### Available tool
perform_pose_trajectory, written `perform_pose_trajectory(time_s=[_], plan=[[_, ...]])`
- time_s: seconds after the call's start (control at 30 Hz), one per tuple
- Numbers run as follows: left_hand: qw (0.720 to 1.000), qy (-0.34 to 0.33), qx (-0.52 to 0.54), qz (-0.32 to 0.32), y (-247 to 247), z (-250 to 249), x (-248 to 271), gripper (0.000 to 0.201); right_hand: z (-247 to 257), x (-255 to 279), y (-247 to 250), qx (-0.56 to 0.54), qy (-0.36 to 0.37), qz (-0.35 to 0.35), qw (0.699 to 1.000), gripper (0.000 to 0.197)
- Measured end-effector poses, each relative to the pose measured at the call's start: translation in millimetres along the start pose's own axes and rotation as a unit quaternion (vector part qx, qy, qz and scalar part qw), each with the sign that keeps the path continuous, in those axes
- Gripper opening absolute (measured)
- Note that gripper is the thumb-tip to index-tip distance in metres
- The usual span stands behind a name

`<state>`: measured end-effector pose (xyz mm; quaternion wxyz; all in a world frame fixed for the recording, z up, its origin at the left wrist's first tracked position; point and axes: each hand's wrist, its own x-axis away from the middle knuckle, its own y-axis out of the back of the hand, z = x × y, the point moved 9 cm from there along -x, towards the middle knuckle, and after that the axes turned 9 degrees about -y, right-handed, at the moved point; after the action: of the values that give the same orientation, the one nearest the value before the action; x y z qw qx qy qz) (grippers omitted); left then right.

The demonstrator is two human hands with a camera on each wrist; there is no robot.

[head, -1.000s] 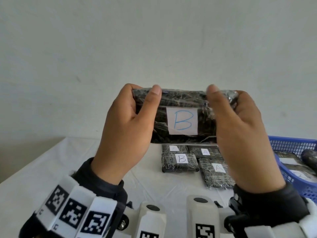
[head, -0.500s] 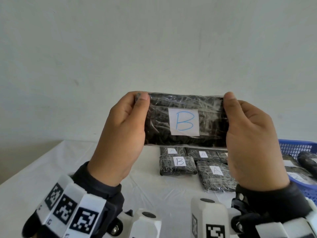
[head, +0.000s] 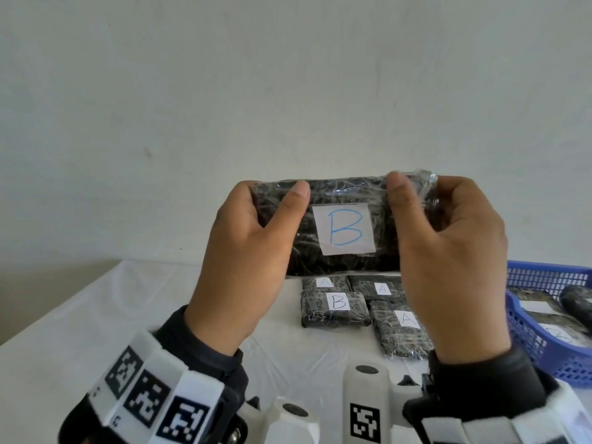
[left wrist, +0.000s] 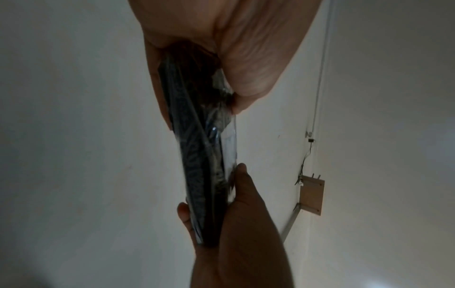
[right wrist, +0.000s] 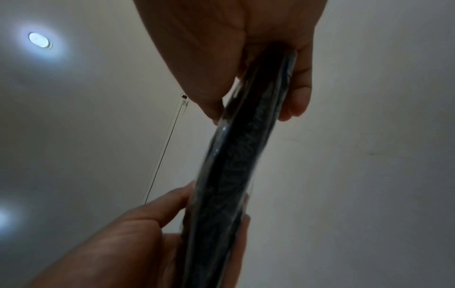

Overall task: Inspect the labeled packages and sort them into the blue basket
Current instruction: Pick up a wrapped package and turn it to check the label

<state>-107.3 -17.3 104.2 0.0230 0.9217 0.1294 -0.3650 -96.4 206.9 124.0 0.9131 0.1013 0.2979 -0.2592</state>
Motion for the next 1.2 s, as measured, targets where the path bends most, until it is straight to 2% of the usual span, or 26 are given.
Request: perform_pose_trajectory(time_s=[0.07, 0.27, 0.33, 0.43, 0.6, 0.7, 0.83, 0.97, 1.07, 1.2], plan=[[1.000, -0.005, -0.025, -0.008, 0.1, -0.1, 1.9, 0.049, 3.3, 2.1, -0.3, 0.043, 0.008, -0.008, 0.999, 0.037], [0.999, -0.010, -0.040, -0.021, -1.0, -5.4, 6.1, 0.058, 8.4, 8.2, -6.1, 0.082, 0.004, 0.004, 0.997, 0.056], [0.999, 0.000, -0.037, -0.017, -3.3, -4.7, 8.2, 0.059, 8.6, 8.7, -5.8, 0.079, -0.001, 0.008, 0.997, 0.056], [0.998, -0.026, -0.054, -0.011, -3.6, -12.3, 8.5, 0.046, 9.1, 10.3, -7.6, 0.055, -0.016, 0.025, 0.998, 0.056], [0.998, -0.045, -0.032, -0.007, -2.5, -19.3, 7.9, 0.044, 13.4, 14.3, -10.3, 0.051, 0.000, 0.044, 0.998, 0.062], [0.999, -0.020, 0.028, -0.009, -1.5, -13.8, 5.3, 0.054, 14.7, 13.3, -9.9, 0.052, 0.015, 0.051, 0.997, 0.067], [0.997, -0.014, 0.071, 0.004, -1.8, -10.4, -0.6, 0.044, 11.0, 6.7, -8.3, 0.023, 0.005, 0.068, 0.997, 0.056], [0.992, 0.006, 0.121, 0.022, -3.1, -1.1, -2.7, 0.043, 8.5, 0.9, -3.6, -0.016, 0.025, 0.077, 0.997, 0.028], [0.991, 0.018, 0.127, 0.027, -1.7, 6.3, -4.4, 0.017, -2.6, -6.4, 0.8, -0.072, 0.011, 0.086, 0.994, 0.031], [0.989, 0.022, 0.142, 0.033, -6.0, 4.1, -3.1, 0.025, -13.7, -10.2, 4.7, -0.171, -0.040, 0.055, 0.983, 0.020]])
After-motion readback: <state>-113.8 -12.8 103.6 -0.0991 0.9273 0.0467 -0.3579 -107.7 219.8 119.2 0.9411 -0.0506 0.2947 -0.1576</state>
